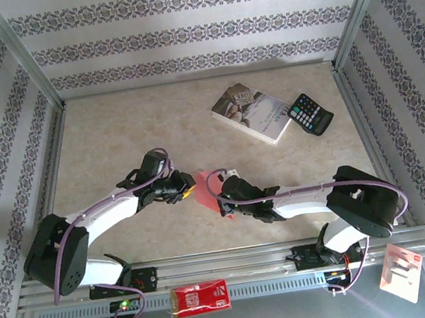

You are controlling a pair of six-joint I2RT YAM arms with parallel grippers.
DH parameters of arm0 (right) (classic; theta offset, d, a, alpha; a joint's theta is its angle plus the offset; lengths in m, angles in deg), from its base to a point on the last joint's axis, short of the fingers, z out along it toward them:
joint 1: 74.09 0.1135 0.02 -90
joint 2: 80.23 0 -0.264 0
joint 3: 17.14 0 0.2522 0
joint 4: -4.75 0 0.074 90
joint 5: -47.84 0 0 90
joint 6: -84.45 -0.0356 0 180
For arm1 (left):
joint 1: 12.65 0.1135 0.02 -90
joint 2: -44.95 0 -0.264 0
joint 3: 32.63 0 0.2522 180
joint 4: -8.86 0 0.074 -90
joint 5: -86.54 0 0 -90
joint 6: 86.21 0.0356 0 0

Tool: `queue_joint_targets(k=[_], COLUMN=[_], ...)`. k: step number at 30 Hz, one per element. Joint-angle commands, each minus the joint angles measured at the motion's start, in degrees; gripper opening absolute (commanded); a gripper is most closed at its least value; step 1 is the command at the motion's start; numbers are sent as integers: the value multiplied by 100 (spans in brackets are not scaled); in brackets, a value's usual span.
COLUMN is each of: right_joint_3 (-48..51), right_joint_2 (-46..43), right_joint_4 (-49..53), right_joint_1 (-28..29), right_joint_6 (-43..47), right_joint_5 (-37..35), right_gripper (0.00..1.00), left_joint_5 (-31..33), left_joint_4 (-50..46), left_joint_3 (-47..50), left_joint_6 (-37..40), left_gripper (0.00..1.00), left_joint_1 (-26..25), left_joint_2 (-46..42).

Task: Fold a paper plane with a square sheet of paper (pick it up from the middle)
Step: Fourth fold the wing at the center of the table.

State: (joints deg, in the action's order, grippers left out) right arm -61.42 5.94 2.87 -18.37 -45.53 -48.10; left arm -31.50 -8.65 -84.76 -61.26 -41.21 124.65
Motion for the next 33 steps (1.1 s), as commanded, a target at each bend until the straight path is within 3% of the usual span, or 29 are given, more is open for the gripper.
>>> queue_joint_targets(k=[1,11,33], right_joint_3=[159,433,804], right_joint_2=[-52,167,708], right_joint_4=[-503,-1143,-1982], right_joint_1=[-95,-375,-742], right_joint_6=[-388,-887,-1639], right_joint_5=[395,865,1489], right_gripper=[0,0,0], left_joint_5=[-116,-353,-52], left_joint_4=[356,664,676], left_joint_3=[-78,-342,-59], left_joint_6=[120,360,619], left_gripper=[16,9,5], left_joint_1=[-110,-249,-247], left_joint_2=[281,1191,1402])
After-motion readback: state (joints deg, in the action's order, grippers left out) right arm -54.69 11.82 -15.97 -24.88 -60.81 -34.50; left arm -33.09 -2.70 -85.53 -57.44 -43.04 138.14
